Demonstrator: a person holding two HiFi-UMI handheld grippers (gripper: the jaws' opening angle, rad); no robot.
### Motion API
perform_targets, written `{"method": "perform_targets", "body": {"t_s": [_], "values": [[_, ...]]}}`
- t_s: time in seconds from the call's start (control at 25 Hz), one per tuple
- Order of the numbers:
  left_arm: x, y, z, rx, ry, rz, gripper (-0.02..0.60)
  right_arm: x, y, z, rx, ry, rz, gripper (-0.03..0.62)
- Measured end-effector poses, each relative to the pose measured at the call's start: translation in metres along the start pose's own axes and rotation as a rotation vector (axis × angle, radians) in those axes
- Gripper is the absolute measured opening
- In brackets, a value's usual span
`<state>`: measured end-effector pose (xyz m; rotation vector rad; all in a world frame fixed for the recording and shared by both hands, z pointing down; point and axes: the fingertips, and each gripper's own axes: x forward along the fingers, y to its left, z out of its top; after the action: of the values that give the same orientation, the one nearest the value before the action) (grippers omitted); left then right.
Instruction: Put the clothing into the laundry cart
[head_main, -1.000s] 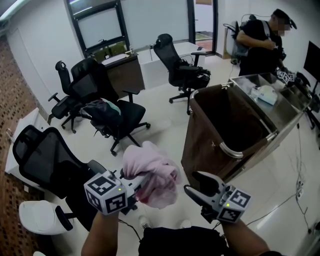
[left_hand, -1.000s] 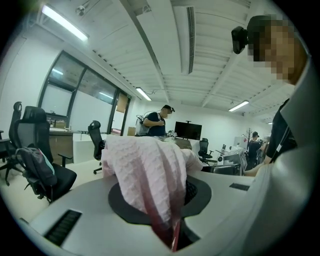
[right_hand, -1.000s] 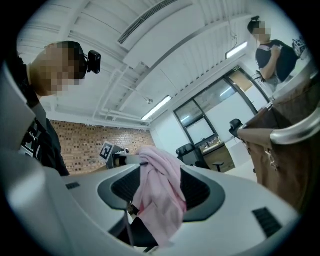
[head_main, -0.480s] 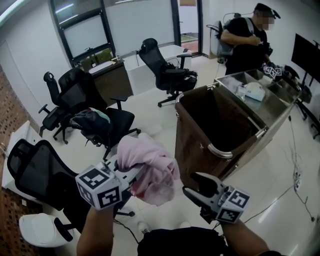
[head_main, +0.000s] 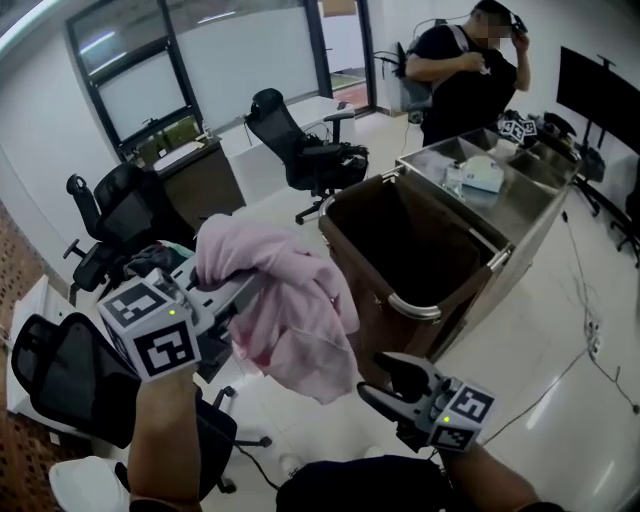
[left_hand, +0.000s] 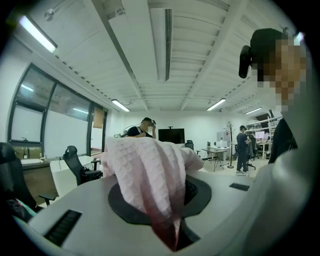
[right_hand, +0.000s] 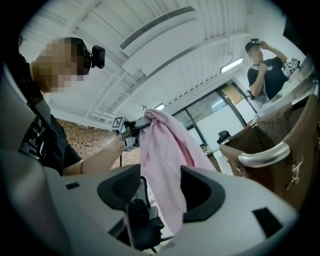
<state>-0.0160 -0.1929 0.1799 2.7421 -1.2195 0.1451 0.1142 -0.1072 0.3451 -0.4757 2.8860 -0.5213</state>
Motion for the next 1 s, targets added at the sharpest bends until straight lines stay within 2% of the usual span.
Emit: {"method": "perform_targets", "body": {"t_s": [0.08, 0.24, 0.32, 0.64, 0.76, 1.0], "values": [[0.007, 0.001, 0.023, 0.019, -0.009, -0.018, 0.086, -0.003, -0.003, 0.003, 0.001, -0.007, -0.006, 0.258], [0.026, -0.006, 0.071, 0.133, -0.031, -0.039, 0.086, -0.011, -0.010, 0.005, 0.001, -0.011, -0.014, 0.258], [0.037, -0.010, 0.089, 0.164, -0.048, -0.060, 0.086, -0.016, -0.012, 0.005, -0.004, -0.012, -0.020, 0.258], [0.099, -0.024, 0.152, 0.231, -0.084, -0.152, 0.085, -0.041, -0.033, 0.021, 0.001, -0.053, -0.066, 0.258], [0.113, -0.026, 0.179, 0.245, -0.138, -0.171, 0.086, -0.052, -0.042, 0.028, 0.001, -0.074, -0.093, 0.258], [0.143, -0.051, 0.207, 0.295, -0.235, -0.308, 0.086, -0.071, -0.055, 0.035, -0.004, -0.107, -0.141, 0.258]]}}
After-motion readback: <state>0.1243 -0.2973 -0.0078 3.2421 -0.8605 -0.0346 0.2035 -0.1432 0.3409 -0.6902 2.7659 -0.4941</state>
